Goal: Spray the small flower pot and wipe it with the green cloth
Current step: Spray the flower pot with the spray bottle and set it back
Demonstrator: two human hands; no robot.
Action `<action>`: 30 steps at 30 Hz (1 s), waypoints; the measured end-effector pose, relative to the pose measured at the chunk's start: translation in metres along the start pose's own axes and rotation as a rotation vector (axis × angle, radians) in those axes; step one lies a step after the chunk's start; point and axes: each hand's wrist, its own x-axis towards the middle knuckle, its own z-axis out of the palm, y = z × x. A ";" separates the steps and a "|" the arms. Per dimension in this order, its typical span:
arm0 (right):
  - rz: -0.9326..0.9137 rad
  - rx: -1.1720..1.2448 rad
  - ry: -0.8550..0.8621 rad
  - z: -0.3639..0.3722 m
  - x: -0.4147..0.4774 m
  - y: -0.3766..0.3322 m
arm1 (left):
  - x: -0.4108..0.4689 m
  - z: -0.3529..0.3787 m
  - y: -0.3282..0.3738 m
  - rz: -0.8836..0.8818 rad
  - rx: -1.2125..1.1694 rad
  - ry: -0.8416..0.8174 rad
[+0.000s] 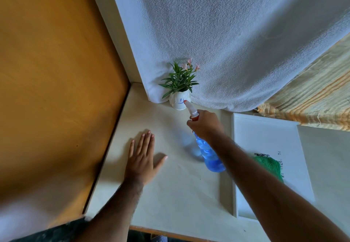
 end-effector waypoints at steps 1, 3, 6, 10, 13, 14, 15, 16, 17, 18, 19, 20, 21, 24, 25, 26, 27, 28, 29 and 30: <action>0.004 -0.011 0.000 0.001 0.001 -0.001 | -0.001 0.000 0.000 0.001 0.003 0.002; 0.005 -0.027 0.007 0.004 0.003 -0.004 | -0.002 0.002 -0.001 0.004 0.007 0.008; 0.009 -0.027 0.020 0.006 0.006 -0.005 | -0.001 0.003 -0.002 0.005 0.010 0.012; 0.030 -0.069 0.038 0.008 0.011 -0.005 | -0.001 0.004 -0.002 0.007 0.019 0.016; 0.050 -0.078 0.058 0.011 0.011 -0.006 | -0.001 0.004 -0.002 0.007 0.024 0.013; 0.051 -0.076 0.066 0.012 0.010 -0.006 | -0.001 0.004 -0.002 0.006 0.026 0.010; 0.049 -0.073 0.076 0.013 0.009 -0.006 | -0.001 0.004 -0.002 0.005 0.026 0.008; 0.049 -0.070 0.087 0.013 0.008 -0.006 | -0.001 0.004 -0.002 0.004 0.023 0.006; 0.050 -0.068 0.098 0.013 0.008 -0.006 | 0.000 0.004 -0.002 0.002 0.020 0.006; 0.054 -0.066 0.108 0.013 0.008 -0.006 | 0.000 0.004 -0.002 0.002 0.017 0.006; 0.060 -0.066 0.111 0.012 0.008 -0.006 | 0.000 0.004 -0.002 0.003 0.015 0.006; 0.064 -0.069 0.109 0.012 0.009 -0.006 | -0.001 0.004 -0.002 0.003 0.012 0.006; 0.067 -0.073 0.106 0.012 0.009 -0.007 | -0.001 0.003 -0.002 0.003 0.010 0.005; 0.081 -0.057 0.105 0.010 0.009 -0.007 | -0.001 0.003 -0.002 -0.003 0.011 -0.001; 0.086 -0.043 0.105 0.009 0.009 -0.007 | 0.000 0.002 -0.002 -0.003 0.012 -0.002; 0.090 -0.029 0.103 0.008 0.008 -0.007 | 0.000 0.002 -0.002 -0.002 0.013 -0.004; 0.093 -0.013 0.099 0.006 0.007 -0.007 | 0.000 0.002 -0.002 -0.003 0.013 -0.006; 0.095 0.006 0.097 0.005 0.006 -0.007 | 0.000 0.002 -0.002 -0.003 0.013 -0.008; 0.093 0.026 0.097 0.003 0.004 -0.006 | 0.000 0.001 -0.003 -0.004 0.012 -0.010; 0.087 0.047 0.099 0.000 0.001 -0.004 | 0.000 0.001 -0.003 -0.006 0.009 -0.013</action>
